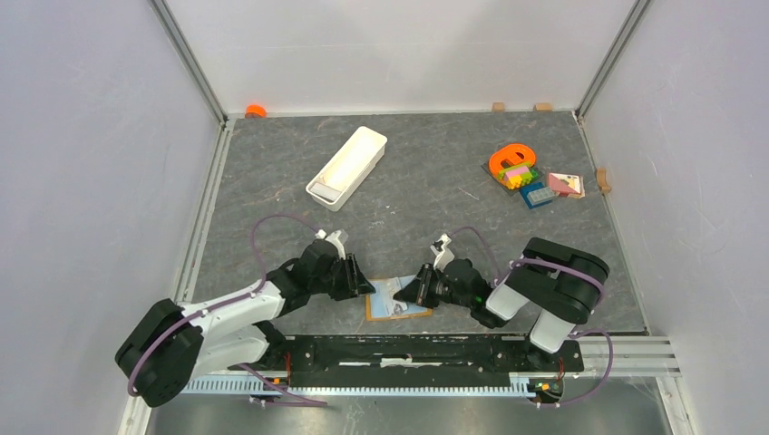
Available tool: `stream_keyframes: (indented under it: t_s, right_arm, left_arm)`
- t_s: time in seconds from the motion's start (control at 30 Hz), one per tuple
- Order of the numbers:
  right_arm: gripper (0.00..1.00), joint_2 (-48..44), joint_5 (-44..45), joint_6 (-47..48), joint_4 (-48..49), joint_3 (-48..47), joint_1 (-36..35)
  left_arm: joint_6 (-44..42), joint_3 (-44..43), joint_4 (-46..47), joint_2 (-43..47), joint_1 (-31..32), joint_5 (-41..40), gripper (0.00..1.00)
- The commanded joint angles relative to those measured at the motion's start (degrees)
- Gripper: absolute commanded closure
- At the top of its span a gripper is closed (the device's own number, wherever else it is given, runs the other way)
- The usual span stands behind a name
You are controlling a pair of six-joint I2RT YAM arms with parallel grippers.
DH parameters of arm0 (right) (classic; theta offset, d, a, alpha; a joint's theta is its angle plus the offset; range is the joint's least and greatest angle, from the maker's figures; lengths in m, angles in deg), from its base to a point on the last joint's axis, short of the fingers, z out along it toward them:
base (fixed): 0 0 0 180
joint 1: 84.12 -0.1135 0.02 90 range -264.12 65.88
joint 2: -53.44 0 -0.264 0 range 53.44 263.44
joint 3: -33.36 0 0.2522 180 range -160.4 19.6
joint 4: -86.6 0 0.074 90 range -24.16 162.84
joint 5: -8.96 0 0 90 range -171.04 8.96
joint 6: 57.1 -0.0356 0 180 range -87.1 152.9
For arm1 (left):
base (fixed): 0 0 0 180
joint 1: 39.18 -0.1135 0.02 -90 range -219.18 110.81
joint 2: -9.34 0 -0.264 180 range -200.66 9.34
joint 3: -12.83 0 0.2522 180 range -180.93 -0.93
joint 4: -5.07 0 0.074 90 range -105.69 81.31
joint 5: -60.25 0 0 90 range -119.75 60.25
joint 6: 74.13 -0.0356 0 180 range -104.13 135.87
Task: Put the credit cards into the card holder
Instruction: Insert the credit card into the card holder.
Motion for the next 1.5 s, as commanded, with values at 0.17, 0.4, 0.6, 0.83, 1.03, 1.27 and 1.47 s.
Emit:
stream_keyframes:
  t_s: [0.17,0.4,0.6,0.83,1.03,1.27,1.47]
  right_arm:
    - [0.73,-4.1,6.5,6.5,-14.2,-1.3,-1.4]
    - [0.58,-10.8,13.3,13.6,-27.9,-4.4,-2.5]
    - [0.43,-15.4,18.8,22.4,-40.4,-8.7,-3.4]
    - [0.35,-16.3,19.0,29.8,-47.3,-13.3,-3.8]
    - [0.39,-14.7,16.4,28.3,-50.5,-15.2,-4.9]
    - [0.39,-14.8,14.5,24.9,-52.2,-16.0,-7.3]
    - [0.40,-14.5,13.8,23.4,-51.7,-17.7,-9.7]
  left_arm:
    - [2.8,4.0,4.1,-0.3,0.3,0.5,0.71]
    - [2.3,3.9,4.9,-1.8,0.3,0.4,0.87]
    - [2.3,4.2,5.1,-1.7,0.3,0.1,0.94]
    - [2.4,3.9,5.7,-2.1,0.3,0.1,0.98]
    - [2.7,4.0,5.7,-1.9,0.3,0.0,0.98]
    - [2.8,4.0,5.7,-1.5,0.3,0.0,0.98]
    - [3.0,4.2,5.5,-0.9,0.3,0.0,0.98]
